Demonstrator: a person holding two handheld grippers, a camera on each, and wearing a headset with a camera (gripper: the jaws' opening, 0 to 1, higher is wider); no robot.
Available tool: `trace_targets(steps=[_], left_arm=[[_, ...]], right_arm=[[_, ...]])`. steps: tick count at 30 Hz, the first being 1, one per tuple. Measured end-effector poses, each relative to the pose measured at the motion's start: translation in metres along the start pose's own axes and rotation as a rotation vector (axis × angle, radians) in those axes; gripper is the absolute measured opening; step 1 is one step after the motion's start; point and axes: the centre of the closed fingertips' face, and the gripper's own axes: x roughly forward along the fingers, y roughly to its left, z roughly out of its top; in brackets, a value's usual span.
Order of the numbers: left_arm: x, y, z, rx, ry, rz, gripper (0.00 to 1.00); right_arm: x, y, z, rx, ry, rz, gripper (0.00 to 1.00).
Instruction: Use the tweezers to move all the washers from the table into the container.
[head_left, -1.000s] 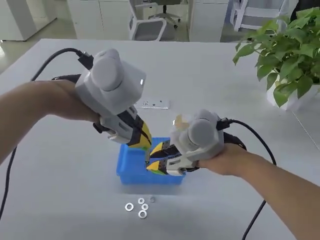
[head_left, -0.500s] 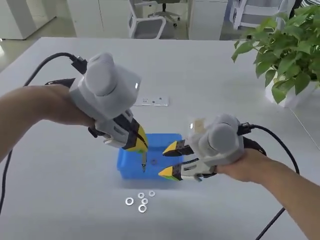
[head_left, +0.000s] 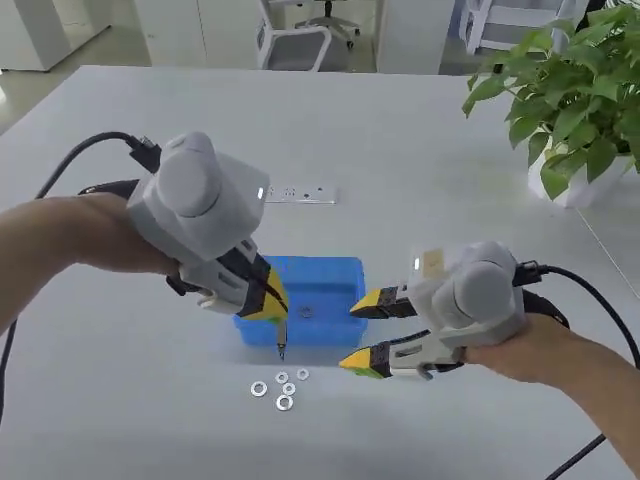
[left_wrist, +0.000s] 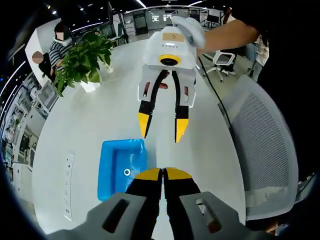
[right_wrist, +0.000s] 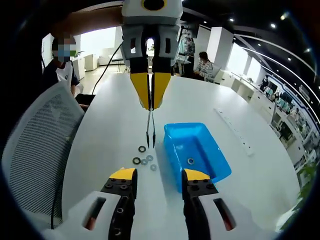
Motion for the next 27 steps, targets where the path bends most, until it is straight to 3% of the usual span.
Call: trace_targets(steps=[15,27], left_arm=[[0.015,-0.018,-0.013,-0.027,-0.029,0.009,0.05],[0.023,-0.028,-0.017,-0.039,-0.038,0.010,0.05]], right_arm=[[-0.005,0.014,-0.018,0.029,0.012,-0.014,0.46],[-0.005,0.025,-0.030,0.052,0.027,-0.009,0.50]])
